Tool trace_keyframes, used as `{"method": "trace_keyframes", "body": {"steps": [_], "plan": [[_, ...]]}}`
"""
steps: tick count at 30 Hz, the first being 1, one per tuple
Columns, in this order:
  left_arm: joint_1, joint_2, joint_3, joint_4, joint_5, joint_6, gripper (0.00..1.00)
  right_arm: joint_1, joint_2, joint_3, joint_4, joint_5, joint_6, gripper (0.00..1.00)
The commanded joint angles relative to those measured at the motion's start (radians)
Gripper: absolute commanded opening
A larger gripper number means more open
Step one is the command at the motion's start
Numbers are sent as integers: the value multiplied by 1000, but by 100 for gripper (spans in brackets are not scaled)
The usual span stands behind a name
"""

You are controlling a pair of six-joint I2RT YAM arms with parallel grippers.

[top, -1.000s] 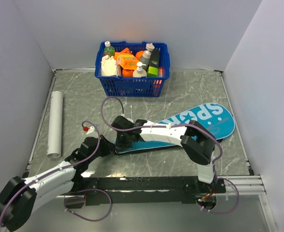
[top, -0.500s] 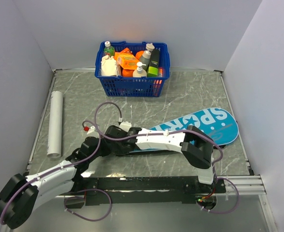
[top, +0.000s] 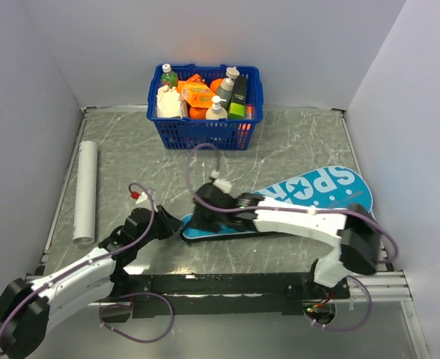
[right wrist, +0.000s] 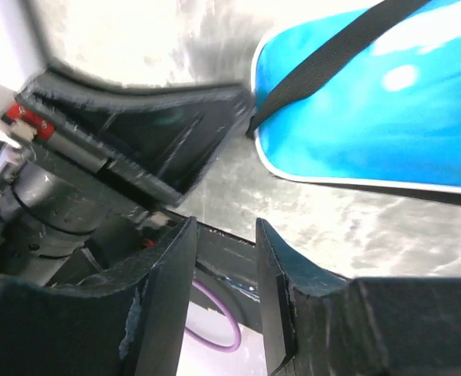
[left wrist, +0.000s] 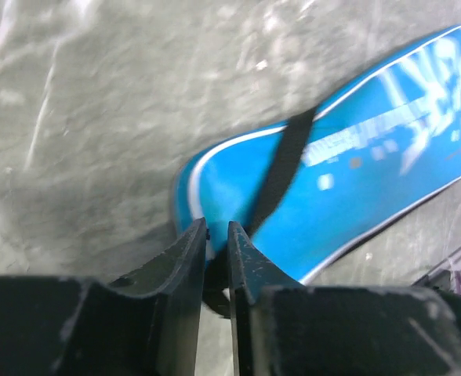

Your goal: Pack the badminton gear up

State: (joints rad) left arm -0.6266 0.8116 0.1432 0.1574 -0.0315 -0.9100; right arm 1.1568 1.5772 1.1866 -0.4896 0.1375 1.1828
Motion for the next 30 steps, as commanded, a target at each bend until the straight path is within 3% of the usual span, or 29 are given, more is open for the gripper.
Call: {"method": "trace_keyframes", "body": {"steps": [1,5,12,15,16,20,25,27,30], "plan": [[-5,-83,120,-105,-42,54,25,-91,-138,-137,10,17,-47,44],[-4,-175,186,-223,-106,95,29,-173,-247,-258,6,51,-143,48],[-4,-201,332,-318,-110,164,47,-180,-362,-292,-27,243,-340,69],[-5,-183,390,-346,-125,194,69,-178,-433,-306,-30,319,-403,79],[-4,-172,404,-360,-136,203,96,-180,-453,-311,-26,335,-416,80],[-4,-140,473,-392,-174,253,97,-180,-581,-334,-24,410,-491,91],[-4,-105,545,-415,-218,272,96,-172,-712,-393,11,514,-503,95],[-4,-91,570,-423,-240,289,96,-169,-726,-413,35,524,-528,100],[-4,-71,596,-449,-289,321,96,-170,-718,-423,55,513,-557,100]]}}
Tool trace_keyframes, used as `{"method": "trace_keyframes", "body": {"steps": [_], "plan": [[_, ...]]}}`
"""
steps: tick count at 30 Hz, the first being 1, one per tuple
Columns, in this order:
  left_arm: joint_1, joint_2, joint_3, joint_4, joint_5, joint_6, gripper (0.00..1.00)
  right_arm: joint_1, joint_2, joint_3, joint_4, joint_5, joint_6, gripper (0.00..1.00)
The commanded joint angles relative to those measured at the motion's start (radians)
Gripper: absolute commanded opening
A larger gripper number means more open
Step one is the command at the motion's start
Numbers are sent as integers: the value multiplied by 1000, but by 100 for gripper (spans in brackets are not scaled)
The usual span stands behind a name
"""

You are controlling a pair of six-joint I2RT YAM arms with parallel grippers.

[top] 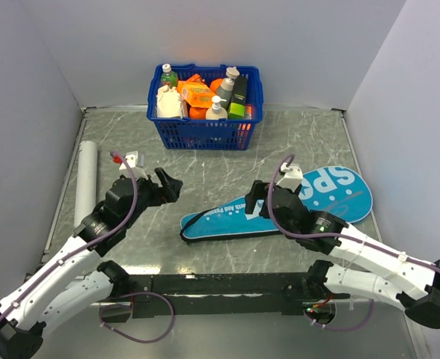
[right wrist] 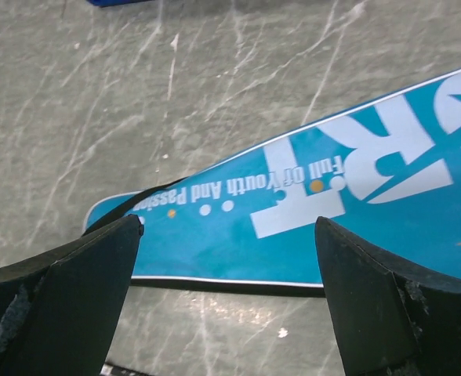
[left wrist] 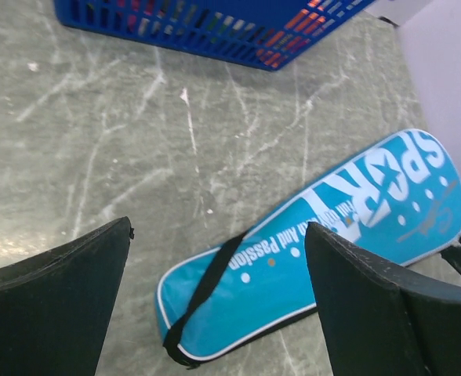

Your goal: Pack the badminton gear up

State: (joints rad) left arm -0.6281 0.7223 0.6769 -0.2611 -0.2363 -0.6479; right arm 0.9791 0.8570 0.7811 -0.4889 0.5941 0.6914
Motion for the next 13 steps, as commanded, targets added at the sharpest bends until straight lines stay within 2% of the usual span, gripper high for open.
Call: {"method": "trace_keyframes", "body": {"steps": [1,7,10,13], "plan": [[-4,28,64,-33,-101,63,96,9,8,-25,70,56,-70,100],[-2,39,52,17,-130,80,96,9,-25,-92,200,36,-92,100],[-2,43,35,58,-127,96,96,10,-61,-146,294,-27,-167,100],[-2,66,27,82,-149,106,96,12,-23,-100,257,39,-135,100]]}}
